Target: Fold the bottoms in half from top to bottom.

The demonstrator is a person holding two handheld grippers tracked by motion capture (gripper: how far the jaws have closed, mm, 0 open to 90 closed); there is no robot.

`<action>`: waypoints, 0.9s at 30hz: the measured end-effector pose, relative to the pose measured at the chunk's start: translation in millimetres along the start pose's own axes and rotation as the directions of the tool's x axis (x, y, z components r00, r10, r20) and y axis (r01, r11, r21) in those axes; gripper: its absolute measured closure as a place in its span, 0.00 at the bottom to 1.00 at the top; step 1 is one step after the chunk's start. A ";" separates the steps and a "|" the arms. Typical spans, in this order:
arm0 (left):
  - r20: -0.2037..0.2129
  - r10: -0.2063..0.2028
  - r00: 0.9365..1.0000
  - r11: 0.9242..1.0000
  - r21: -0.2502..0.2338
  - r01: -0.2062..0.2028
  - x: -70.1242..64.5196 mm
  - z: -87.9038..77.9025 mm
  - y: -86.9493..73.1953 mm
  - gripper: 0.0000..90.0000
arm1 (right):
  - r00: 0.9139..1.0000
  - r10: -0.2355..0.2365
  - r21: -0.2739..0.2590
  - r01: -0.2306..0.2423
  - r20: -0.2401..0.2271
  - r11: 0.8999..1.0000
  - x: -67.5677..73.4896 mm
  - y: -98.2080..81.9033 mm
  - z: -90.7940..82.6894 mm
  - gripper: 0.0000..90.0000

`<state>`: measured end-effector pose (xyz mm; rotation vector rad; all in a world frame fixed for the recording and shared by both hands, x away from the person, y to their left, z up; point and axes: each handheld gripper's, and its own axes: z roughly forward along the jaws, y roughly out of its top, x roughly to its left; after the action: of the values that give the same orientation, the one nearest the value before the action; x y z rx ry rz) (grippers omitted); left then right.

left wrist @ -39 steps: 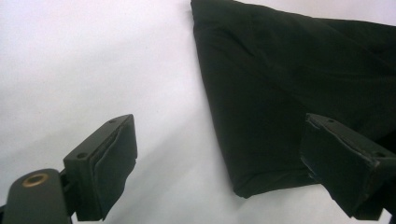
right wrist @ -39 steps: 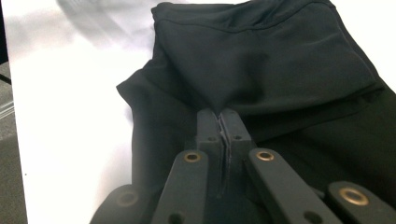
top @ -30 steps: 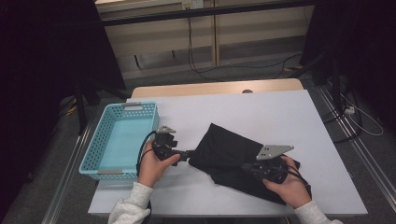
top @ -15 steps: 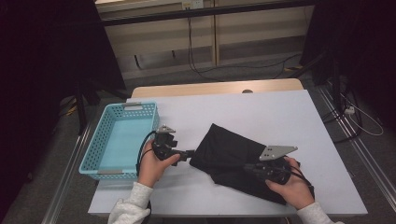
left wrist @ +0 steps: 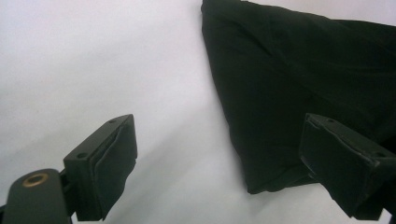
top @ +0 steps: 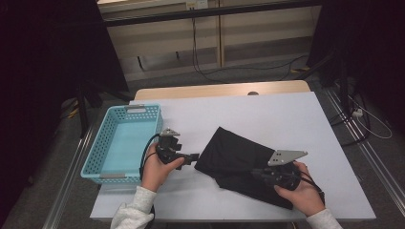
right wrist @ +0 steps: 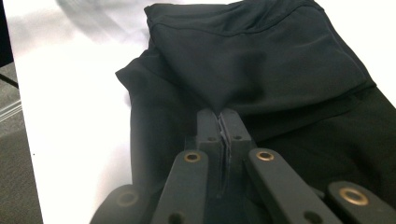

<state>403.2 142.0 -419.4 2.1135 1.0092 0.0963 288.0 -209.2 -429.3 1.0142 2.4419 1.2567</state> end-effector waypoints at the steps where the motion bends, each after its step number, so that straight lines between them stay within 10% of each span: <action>1: -0.001 0.003 1.000 1.000 0.003 -0.003 0.3 0.2 -0.2 0.13 | 1.000 0.001 0.000 -0.001 -0.001 1.000 -0.2 -0.6 -0.4 0.99; 27: 0.004 0.000 1.000 1.000 0.007 -0.001 0.0 0.0 -0.1 0.13 | 1.000 0.020 -0.025 -0.020 0.001 0.999 -1.2 -7.5 -13.9 0.99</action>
<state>403.1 142.1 -419.5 2.1195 1.0079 0.0886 278.7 -221.8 -426.8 1.0347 2.4146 1.2890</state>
